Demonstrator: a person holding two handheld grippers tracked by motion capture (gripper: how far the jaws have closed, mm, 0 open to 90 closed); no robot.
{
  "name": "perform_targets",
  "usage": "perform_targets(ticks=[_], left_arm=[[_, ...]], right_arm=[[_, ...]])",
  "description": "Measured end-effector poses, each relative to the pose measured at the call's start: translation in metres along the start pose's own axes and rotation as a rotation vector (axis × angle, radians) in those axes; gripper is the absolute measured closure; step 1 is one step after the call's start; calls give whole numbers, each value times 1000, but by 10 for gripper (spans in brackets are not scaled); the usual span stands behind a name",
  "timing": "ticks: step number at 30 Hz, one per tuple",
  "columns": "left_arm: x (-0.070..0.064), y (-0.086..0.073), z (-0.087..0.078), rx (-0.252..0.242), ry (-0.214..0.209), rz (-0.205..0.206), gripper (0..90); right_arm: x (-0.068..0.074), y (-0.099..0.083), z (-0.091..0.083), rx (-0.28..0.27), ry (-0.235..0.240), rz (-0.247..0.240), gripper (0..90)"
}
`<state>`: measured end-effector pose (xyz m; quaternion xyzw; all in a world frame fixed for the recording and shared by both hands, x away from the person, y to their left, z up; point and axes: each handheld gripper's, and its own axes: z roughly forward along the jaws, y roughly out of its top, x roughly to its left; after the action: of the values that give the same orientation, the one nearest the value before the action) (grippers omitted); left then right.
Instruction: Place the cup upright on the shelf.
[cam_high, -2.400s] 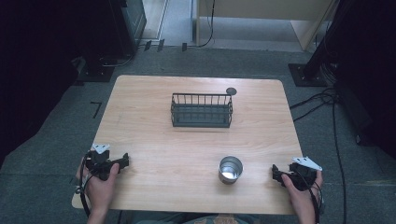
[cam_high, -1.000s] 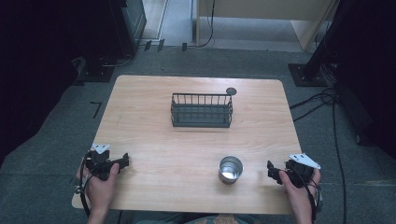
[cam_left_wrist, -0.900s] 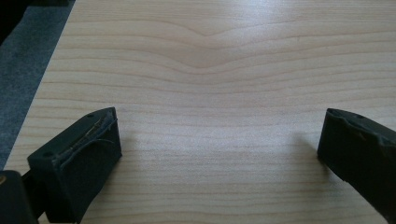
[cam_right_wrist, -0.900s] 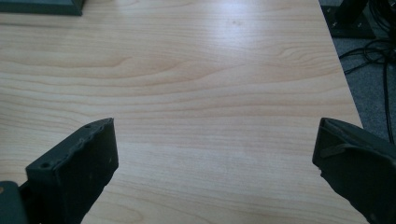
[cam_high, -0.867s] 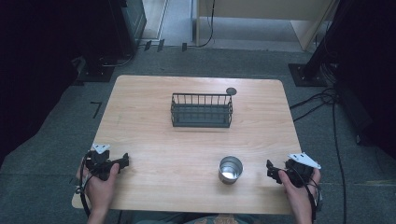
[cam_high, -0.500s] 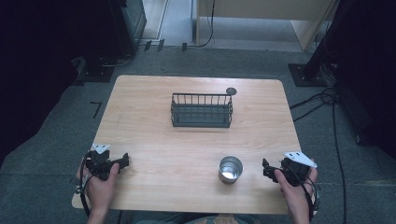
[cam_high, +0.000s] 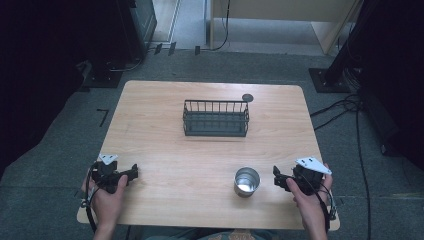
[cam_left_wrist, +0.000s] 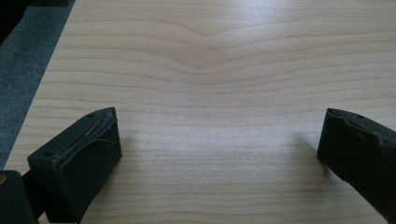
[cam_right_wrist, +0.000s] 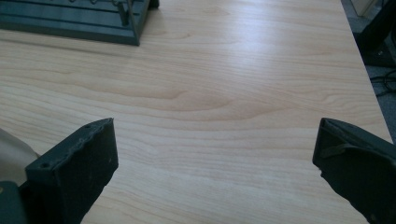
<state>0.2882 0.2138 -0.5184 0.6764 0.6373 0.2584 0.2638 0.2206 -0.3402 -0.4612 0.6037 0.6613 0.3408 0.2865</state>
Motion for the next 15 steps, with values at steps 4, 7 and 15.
perform_targets(ticks=[4, 7, 15], left_arm=[[0, 0, 0, 0, 0, 0, 0], [0, 0, 0, 0, 0, 0, 0], [0, 0, 0, 0, 0, 0, 0]], right_arm=[[6, 4, -2, -13, 16, 3, 0], [15, 9, -4, -25, 41, -7, 0], [31, 16, -10, -44, 100, -7, 0]])
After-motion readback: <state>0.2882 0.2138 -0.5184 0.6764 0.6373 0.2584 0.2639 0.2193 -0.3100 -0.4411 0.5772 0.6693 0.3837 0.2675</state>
